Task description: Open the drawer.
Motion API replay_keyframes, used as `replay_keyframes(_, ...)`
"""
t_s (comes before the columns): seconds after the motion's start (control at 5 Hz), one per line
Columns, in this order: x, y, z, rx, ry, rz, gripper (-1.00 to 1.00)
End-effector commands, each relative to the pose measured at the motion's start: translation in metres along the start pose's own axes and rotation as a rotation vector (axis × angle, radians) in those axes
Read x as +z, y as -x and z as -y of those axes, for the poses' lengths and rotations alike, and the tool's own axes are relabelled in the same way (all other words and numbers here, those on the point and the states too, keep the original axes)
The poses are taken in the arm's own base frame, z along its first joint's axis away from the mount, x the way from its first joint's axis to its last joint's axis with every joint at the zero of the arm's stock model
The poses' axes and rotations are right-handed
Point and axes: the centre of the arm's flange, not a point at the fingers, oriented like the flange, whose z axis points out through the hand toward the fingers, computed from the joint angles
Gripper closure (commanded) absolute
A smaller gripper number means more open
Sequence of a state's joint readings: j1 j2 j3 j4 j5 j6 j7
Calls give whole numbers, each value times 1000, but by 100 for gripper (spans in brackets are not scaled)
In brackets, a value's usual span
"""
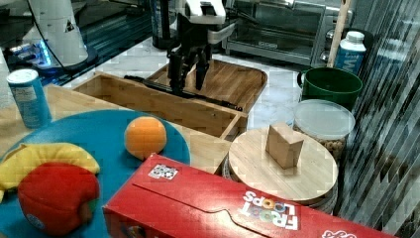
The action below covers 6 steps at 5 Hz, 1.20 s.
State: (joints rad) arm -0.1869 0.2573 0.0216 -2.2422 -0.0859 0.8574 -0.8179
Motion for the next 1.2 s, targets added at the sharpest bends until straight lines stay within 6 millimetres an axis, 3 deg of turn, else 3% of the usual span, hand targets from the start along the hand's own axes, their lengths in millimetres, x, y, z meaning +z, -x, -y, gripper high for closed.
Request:
replay_keyframes(0.2, -27, 6, 134, -16, -62, 6, -100)
replay_keyframes(0.8, -35, 1, 162, 61, -126, 33, -100)
replay_keyframes(1.2, -35, 1, 162, 61, -126, 33, -100)
